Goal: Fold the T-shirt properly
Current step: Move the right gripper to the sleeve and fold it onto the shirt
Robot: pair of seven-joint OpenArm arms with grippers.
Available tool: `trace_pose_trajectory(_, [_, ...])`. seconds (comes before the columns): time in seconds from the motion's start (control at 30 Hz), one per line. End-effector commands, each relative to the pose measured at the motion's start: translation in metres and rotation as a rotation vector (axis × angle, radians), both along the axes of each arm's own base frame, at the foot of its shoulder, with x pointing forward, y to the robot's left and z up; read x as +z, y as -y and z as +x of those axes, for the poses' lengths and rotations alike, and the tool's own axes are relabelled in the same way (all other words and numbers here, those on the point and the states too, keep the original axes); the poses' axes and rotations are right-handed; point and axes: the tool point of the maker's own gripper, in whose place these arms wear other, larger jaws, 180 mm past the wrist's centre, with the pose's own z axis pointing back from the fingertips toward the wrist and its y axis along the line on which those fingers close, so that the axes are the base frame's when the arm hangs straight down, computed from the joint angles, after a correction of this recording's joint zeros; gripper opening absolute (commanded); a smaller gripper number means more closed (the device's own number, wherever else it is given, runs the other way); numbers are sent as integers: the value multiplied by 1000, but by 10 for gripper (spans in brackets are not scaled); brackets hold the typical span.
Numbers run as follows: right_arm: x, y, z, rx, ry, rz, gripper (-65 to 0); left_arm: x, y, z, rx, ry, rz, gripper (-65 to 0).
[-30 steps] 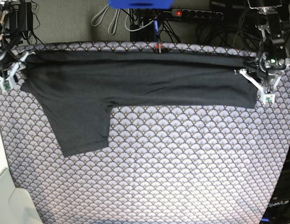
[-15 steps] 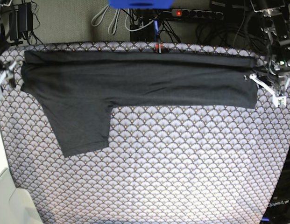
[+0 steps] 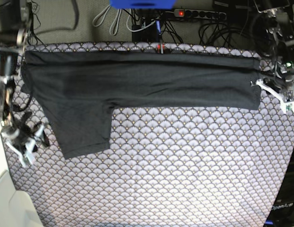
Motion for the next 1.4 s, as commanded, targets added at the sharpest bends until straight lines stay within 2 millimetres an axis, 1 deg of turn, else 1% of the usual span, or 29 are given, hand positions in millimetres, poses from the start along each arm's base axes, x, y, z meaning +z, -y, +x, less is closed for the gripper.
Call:
trace_pose_trajectory(0.0, [23, 10, 21, -20, 54, 4, -335, 13, 0, 7, -7, 42, 24, -488])
trace_pose_trajectory(0.07, [23, -1, 40, -19, 43, 48, -335, 21, 4, 10, -16, 66, 28, -488])
trace_pose_trajectory(0.1, [22, -4, 46, -19, 46, 69, -335, 23, 5, 8, -16, 66, 31, -488])
trace_pose_trajectory(0.17, [19, -8, 52, -17, 55, 95, -335, 24, 8, 5, -18, 51, 27, -488])
trace_pose_trajectory(0.2, [17, -17, 55, -6, 64, 116, -335, 25, 11, 5, -18, 47, 21, -488])
trace_pose_trajectory(0.27, [14, -23, 57, -5, 75, 143, -335, 28, 14, 5, -22, 48, 18, -488])
trace_pose_trajectory(0.33, [9, -24, 56, -13, 71, 160, -337, 31, 16, 5, -26, 54, 21, -488])
trace_pose_trajectory(0.4, [1, -32, 55, -14, 60, 186, -337, 33, 17, 6, -28, 59, 24, -488])
trace_pose_trajectory(0.67, [-20, -25, 47, -74, 48, 227, -335, 35, 18, 7, -29, 64, 24, -488])
trace_pose_trajectory(0.77, [-22, -27, 46, -75, 49, 234, -337, 35, 18, 7, -29, 66, 24, -488])
trace_pose_trajectory(0.83, [-24, -33, 47, -69, 45, 242, -338, 36, 18, 8, -30, 69, 25, -488])
trace_pose_trajectory(0.9, [-33, -37, 40, -69, 27, 246, -339, 36, 18, 8, -30, 69, 25, -488])
trace_pose_trajectory(1.0, [-38, -30, 38, -110, 24, 228, -341, 36, 18, 8, -30, 70, 25, -488])
trace_pose_trajectory(1.07, [-43, -35, 36, -109, 15, 233, -344, 36, 18, 8, -30, 70, 25, -488])
trace_pose_trajectory(1.1, [-47, -38, 34, -107, 7, 236, -353, 36, 18, 8, -30, 70, 25, -488])
trace_pose_trajectory(1.17, [-51, -37, 30, -109, 0, 234, -386, 36, 18, 8, -31, 70, 25, -488])
trace_pose_trajectory(1.2, [-52, -37, 29, -109, -2, 234, -415, 36, 18, 8, -31, 70, 25, -488])
trace_pose_trajectory(1.3, [-52, -37, 29, -108, -4, 233, -541, 36, 18, 8, -31, 70, 25, -488])
trace_pose_trajectory(1.37, [-52, -37, 29, -107, -3, 230, -648, 36, 18, 8, -31, 70, 25, -488])
